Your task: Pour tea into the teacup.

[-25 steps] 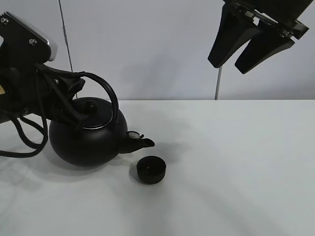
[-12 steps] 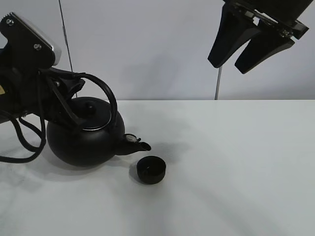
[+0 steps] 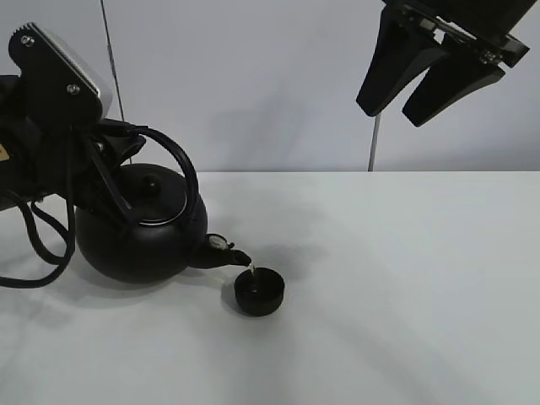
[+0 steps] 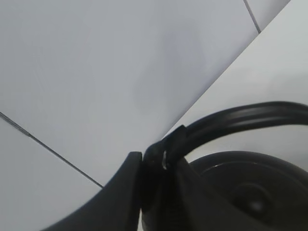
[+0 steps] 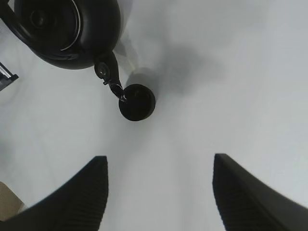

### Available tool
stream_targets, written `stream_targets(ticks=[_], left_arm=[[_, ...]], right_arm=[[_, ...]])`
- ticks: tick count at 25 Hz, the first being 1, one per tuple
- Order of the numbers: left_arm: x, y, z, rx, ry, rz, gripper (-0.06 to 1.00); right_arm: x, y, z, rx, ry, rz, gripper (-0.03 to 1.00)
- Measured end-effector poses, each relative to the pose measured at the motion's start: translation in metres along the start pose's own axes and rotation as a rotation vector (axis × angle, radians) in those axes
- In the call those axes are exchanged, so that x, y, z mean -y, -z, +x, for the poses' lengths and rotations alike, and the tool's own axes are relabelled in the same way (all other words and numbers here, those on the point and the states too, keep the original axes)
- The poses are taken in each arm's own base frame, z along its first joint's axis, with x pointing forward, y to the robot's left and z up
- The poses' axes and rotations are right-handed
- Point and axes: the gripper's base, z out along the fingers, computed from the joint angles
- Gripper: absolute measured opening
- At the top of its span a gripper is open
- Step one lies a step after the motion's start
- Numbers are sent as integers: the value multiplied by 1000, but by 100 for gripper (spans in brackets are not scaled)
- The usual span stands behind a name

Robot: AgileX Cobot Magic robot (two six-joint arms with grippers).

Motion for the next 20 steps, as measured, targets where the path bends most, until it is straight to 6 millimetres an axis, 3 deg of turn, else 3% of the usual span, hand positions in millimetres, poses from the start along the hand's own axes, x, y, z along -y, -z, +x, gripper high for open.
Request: stream_targets(ticks=[20], left_arm=[[0, 0, 0, -3, 14, -3, 12]], right_arm=[[1, 0, -2, 21, 0, 10, 43]])
